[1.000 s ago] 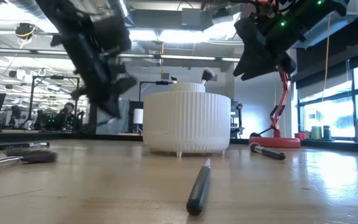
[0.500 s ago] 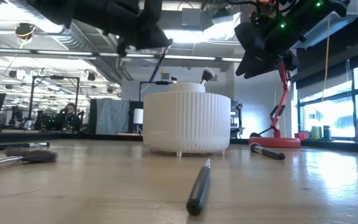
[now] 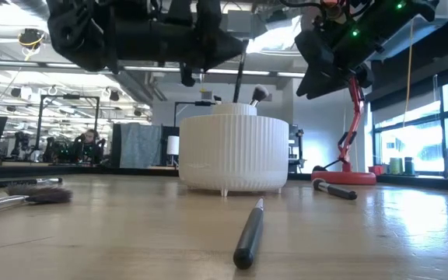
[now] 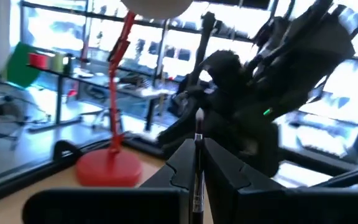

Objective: Put items in baskets/containers
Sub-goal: Put the black eyeshadow brush into the white brush holder, then put the black powder brush into the white brush holder

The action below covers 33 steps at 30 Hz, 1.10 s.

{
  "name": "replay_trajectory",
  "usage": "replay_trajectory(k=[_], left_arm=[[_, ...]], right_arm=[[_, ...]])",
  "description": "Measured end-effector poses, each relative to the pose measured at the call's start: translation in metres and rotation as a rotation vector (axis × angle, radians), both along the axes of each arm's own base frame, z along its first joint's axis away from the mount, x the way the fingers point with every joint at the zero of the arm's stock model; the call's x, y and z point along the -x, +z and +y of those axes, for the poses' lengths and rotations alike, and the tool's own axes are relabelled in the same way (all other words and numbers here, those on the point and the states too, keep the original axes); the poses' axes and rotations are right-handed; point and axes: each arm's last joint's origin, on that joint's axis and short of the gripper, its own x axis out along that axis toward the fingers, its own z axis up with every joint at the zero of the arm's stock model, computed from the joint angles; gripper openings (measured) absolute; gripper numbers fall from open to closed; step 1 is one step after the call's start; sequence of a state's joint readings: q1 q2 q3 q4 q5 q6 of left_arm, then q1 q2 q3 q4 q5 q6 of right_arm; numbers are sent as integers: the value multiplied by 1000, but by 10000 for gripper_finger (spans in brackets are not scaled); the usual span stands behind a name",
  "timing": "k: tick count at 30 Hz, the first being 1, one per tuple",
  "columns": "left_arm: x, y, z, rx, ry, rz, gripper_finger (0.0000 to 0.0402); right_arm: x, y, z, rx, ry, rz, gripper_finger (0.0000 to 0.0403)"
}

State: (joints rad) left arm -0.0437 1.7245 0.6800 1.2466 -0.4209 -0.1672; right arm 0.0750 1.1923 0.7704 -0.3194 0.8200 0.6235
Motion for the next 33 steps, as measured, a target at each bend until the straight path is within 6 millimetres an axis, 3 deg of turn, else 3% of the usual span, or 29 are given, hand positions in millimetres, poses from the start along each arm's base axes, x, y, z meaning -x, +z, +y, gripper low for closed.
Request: replay_trajectory(k=[6,12,17,33], left_arm=[[0,4,-11,2,-80,-24,19],[-1,-10,-18,1,-55,129,20],[-1,-12,-18,0,-52,142,29],[0,-10,-17,-53,-43,183,122]], right_arm=[[0,0,0,2,2,3,149],[0,0,0,-6,6,0,149],[-1,0,1,-49,26,-17,149],[-3,-1,3,-92,119,4,149]])
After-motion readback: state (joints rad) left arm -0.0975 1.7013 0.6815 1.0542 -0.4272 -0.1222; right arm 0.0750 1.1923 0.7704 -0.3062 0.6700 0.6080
